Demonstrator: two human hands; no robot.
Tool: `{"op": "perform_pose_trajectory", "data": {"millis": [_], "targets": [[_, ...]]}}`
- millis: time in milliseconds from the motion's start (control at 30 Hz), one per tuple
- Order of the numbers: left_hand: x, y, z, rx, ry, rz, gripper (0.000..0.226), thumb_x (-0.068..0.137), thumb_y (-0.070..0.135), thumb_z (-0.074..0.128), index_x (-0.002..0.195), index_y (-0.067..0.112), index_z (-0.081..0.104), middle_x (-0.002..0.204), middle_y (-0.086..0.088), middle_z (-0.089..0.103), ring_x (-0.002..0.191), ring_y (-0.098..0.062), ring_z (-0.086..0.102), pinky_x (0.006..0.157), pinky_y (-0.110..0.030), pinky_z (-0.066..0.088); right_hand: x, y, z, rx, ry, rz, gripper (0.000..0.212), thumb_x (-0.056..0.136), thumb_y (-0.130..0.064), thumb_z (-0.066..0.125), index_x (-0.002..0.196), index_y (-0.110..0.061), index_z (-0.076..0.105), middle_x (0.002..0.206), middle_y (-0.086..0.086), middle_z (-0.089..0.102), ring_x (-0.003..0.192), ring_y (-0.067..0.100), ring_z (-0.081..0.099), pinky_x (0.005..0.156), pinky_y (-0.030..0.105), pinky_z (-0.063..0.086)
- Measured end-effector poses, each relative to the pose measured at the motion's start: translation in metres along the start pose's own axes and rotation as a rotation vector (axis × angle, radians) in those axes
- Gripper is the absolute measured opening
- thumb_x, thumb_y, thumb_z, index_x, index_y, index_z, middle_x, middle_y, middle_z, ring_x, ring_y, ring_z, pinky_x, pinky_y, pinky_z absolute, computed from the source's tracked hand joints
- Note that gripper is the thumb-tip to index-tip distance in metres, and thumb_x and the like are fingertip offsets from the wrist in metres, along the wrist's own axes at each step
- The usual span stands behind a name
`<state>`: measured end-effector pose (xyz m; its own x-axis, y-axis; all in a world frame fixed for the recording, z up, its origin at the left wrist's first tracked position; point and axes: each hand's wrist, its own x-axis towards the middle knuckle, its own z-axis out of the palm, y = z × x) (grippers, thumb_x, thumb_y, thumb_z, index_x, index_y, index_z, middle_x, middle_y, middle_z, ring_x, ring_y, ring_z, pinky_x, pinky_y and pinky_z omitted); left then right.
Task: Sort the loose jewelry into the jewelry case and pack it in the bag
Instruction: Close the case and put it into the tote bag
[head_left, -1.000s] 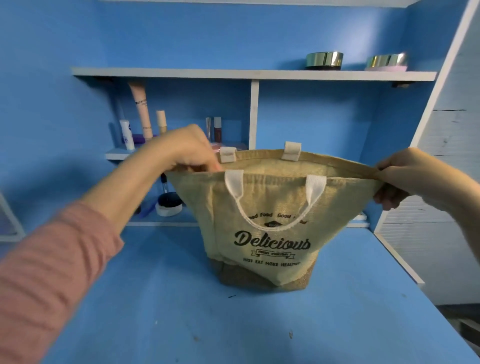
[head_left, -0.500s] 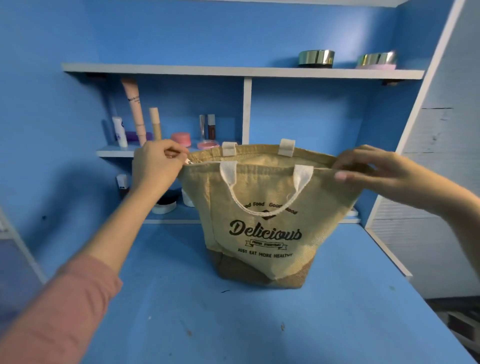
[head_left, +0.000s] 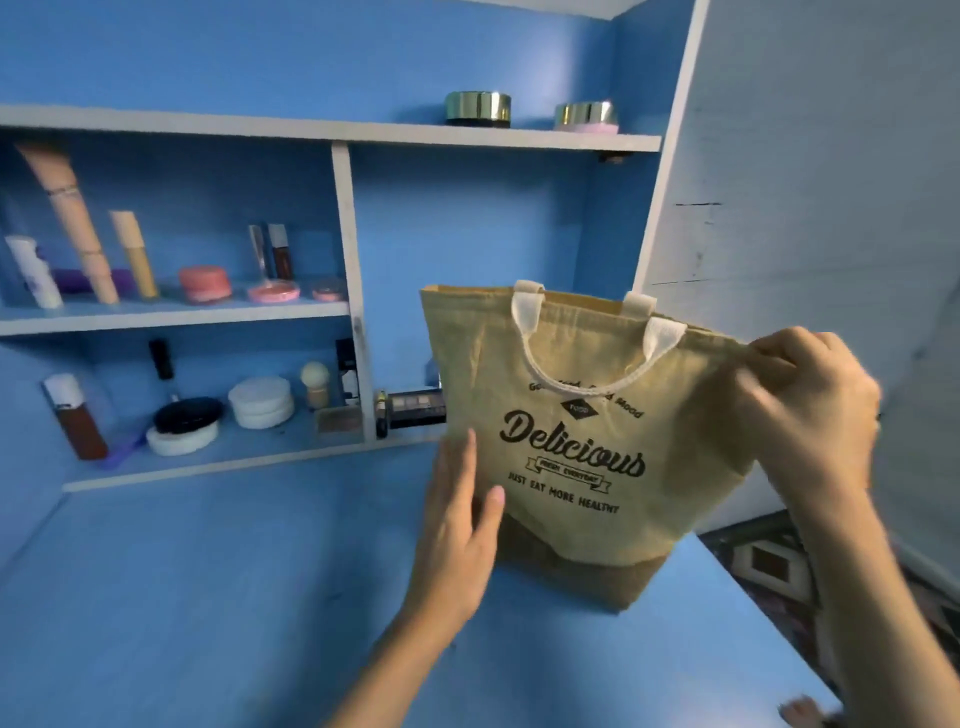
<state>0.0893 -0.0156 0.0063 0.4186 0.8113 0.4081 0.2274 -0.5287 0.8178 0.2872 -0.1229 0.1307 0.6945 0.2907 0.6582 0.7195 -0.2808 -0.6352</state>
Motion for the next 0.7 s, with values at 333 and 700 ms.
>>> {"op": "perform_pose_trajectory", "data": {"millis": [333, 700], "targets": [[0.007, -0.038, 0.088, 0.507, -0.499, -0.158, 0.058, 0.074, 0.022, 0.052, 0.122, -0.009, 0.057, 0.119, -0.031, 0.061, 0.104, -0.057, 0.058, 0.074, -0.061, 0.053, -0.058, -0.027, 0.006, -0.075, 0.251, -0.157, 0.014, 0.077, -0.019, 0.062, 0.090, -0.014, 0.063, 0.115, 0.010, 0.054, 0.109, 0.025, 0.038, 0.094, 0.046, 0.028], [0.035, -0.031, 0.073, 0.649, -0.571, 0.000, 0.080, 0.081, 0.035, 0.004, 0.138, -0.002, 0.045, 0.148, -0.024, 0.036, 0.129, -0.053, 0.039, 0.089, -0.068, 0.040, -0.072, -0.037, 0.014, -0.045, 0.217, -0.140, 0.028, 0.077, -0.021, 0.062, 0.105, -0.016, 0.064, 0.127, 0.011, 0.048, 0.114, 0.028, 0.040, 0.091, 0.047, 0.031]]}}
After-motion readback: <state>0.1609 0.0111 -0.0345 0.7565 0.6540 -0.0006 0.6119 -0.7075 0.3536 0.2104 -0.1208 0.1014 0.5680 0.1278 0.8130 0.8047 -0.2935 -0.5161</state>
